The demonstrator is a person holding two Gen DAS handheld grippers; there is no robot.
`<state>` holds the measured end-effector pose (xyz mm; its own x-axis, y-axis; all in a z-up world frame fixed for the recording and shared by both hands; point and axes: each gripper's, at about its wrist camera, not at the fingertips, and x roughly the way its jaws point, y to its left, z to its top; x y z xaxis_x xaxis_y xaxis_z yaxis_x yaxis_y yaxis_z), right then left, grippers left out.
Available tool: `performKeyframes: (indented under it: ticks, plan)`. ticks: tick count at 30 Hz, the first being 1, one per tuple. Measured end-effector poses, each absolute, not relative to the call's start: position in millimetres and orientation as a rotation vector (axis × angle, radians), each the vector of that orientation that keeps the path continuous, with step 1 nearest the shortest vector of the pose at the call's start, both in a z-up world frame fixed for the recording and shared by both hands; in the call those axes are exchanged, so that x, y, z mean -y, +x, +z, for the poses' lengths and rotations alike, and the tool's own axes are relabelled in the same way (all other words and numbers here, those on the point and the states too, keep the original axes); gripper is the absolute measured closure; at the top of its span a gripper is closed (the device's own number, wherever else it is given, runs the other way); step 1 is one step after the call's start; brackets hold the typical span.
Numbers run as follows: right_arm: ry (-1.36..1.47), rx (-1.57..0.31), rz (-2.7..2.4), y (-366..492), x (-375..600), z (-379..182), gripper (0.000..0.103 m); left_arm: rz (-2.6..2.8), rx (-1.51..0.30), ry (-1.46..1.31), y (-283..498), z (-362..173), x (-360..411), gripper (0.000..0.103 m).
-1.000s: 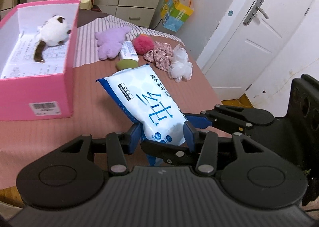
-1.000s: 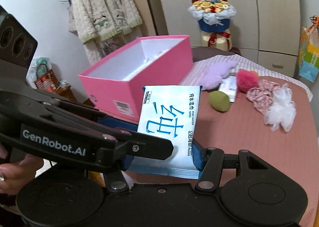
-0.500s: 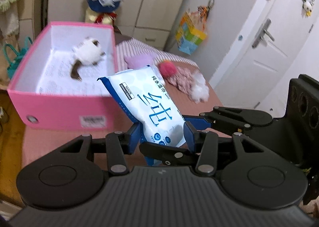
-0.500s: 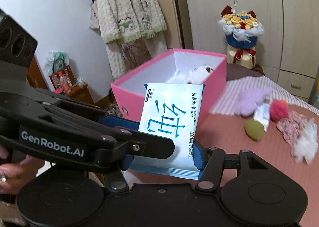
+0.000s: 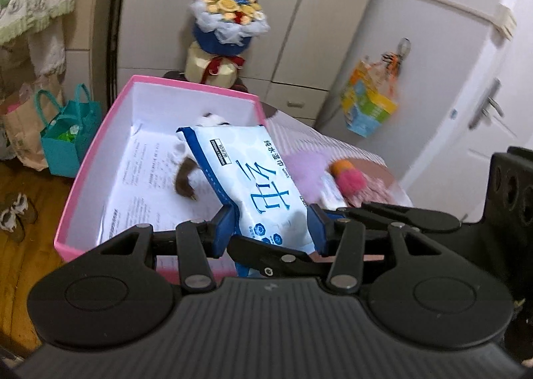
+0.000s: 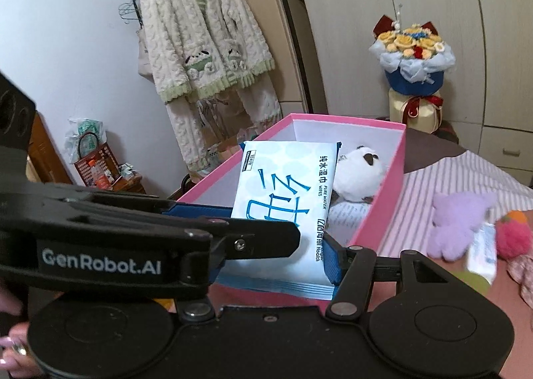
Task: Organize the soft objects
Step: 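Lift the wipes pack with the left gripper and lower it into the pink box, then withdraw the left gripper from the box and reach toward the green sponge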
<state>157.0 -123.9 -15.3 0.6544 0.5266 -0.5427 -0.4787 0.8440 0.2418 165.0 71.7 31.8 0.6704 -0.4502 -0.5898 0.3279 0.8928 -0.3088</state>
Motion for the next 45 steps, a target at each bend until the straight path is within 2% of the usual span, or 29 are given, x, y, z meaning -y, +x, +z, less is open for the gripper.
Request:
performKeyframes:
  ticks: [8,20,23,27,31,45]
  plan:
    - [0.064,-0.755,0.545,217,99,-36,0.039,-0.382,-0.789,-0.265,223,2,-87,0.057]
    - [-0.149,-0.786,0.496,250,72,-45,0.039,-0.356,-0.857,-0.39,264,-28,-100,0.057]
    - [-0.227,-0.781,0.506,251,65,-46,0.039,-0.355,-0.876,-0.401,266,-32,-102,0.052]
    - [-0.284,-0.746,0.484,246,65,-42,0.032,-0.325,-0.831,-0.313,255,-24,-99,0.042]
    - [-0.273,-0.74,0.498,240,69,-37,0.031,-0.32,-0.773,-0.228,239,-8,-100,0.037]
    - [-0.242,-0.684,0.555,187,94,-2,0.031,-0.404,-0.647,-0.11,165,49,-95,0.028]
